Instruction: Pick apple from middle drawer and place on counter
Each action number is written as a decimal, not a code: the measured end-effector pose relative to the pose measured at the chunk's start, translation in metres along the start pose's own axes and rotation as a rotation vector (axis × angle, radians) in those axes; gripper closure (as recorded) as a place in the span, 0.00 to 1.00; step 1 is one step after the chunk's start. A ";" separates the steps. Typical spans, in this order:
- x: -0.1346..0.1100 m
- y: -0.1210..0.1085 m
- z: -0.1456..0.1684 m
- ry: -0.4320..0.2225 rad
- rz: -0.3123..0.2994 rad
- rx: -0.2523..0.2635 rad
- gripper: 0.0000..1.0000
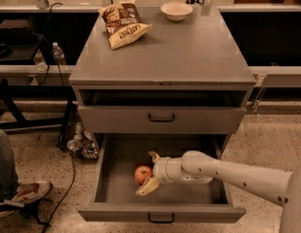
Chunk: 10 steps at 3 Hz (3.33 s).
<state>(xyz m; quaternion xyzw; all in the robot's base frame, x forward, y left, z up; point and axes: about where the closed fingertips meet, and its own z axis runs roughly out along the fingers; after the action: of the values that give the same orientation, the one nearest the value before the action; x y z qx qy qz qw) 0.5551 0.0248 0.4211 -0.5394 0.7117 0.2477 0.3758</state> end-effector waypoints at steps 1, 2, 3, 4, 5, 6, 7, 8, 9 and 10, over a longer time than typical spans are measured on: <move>0.005 -0.001 0.015 0.016 -0.005 0.005 0.00; 0.010 -0.001 0.031 0.031 -0.002 0.001 0.00; 0.017 -0.002 0.043 0.048 0.009 -0.005 0.00; 0.023 -0.003 0.047 0.063 0.017 -0.006 0.00; 0.027 -0.004 0.047 0.071 0.020 -0.004 0.17; 0.031 -0.006 0.040 0.084 0.019 -0.003 0.47; 0.036 -0.006 0.031 0.101 0.021 -0.002 0.71; 0.029 -0.012 -0.002 0.088 0.029 -0.002 0.94; 0.015 -0.020 -0.053 0.067 0.036 0.006 1.00; -0.005 -0.028 -0.123 0.053 0.028 0.021 1.00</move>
Offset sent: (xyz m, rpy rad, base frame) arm 0.0164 0.0261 -0.0440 -0.0496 0.0153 -0.0066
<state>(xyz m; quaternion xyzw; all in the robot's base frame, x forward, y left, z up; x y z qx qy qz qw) 0.5492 -0.0737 0.4999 -0.5318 0.7314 0.2309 0.3592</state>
